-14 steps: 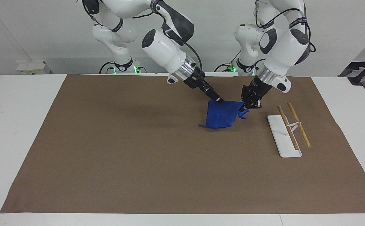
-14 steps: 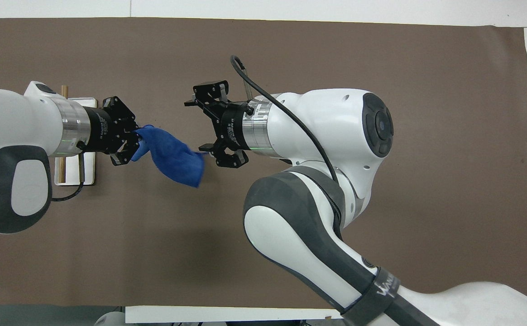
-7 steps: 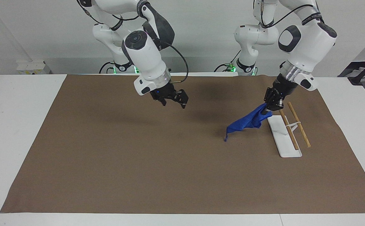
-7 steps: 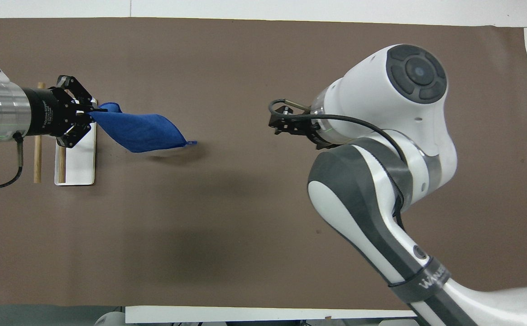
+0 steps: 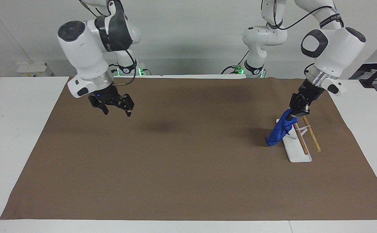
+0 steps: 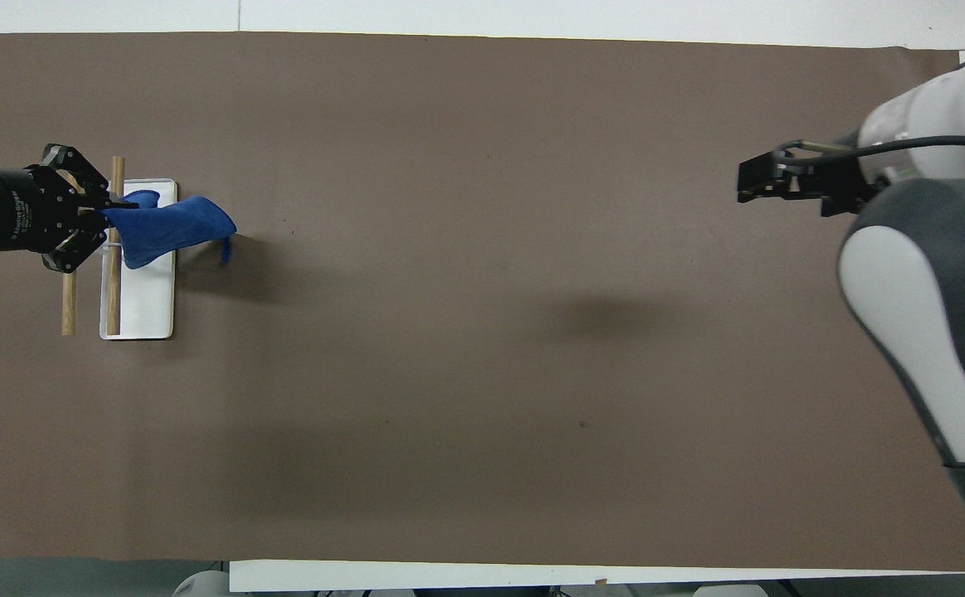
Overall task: Right arm passes towel to left arm to hang
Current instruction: 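Carry the towel over the rack while the right gripper withdraws, then drape the towel over the wooden rods with the left gripper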
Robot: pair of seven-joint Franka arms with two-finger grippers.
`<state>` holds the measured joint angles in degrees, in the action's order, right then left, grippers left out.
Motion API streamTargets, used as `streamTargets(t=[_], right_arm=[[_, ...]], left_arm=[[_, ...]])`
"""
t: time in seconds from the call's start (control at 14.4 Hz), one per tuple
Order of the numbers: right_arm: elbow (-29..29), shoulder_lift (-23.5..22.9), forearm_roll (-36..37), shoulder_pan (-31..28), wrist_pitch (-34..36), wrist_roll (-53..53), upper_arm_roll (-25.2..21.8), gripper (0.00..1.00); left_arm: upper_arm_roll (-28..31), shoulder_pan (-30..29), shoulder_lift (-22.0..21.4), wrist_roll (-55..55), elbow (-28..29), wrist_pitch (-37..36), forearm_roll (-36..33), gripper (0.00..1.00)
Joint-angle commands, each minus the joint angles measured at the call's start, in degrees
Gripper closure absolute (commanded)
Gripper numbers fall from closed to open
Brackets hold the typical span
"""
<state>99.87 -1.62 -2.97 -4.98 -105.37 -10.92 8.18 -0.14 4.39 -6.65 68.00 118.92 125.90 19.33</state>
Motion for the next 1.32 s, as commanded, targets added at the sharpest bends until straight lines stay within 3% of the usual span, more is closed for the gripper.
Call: streamTargets(t=[0.0, 0.14, 0.42, 0.9, 1.25], right_arm=[[1.1, 2.1, 2.5, 0.7, 1.2, 9.3, -7.1, 0.0], [0.9, 2.9, 2.6, 0.7, 1.5, 14.0, -9.7, 0.0], [-2.5, 2.3, 3.1, 0.5, 9.2, 14.1, -10.2, 0.0], [-2.6, 2.3, 3.1, 0.6, 9.6, 14.0, -10.3, 0.0], [-2.7, 2.4, 2.9, 0.4, 9.7, 14.0, -11.1, 0.0]], left_arm=[[-0.3, -1.6, -1.3, -0.9, 1.6, 1.9, 0.6, 0.99], [-0.2, -1.6, -1.5, -0.9, 2.4, 1.9, 0.6, 0.99], [0.0, -1.7, -1.5, 3.4, 2.5, 1.1, 0.6, 0.99], [0.0, -4.3, -3.5, 5.0, 3.8, -5.5, 0.1, 0.98], [0.0, -6.8, -1.5, -5.6, 0.5, -3.0, -0.6, 0.99]])
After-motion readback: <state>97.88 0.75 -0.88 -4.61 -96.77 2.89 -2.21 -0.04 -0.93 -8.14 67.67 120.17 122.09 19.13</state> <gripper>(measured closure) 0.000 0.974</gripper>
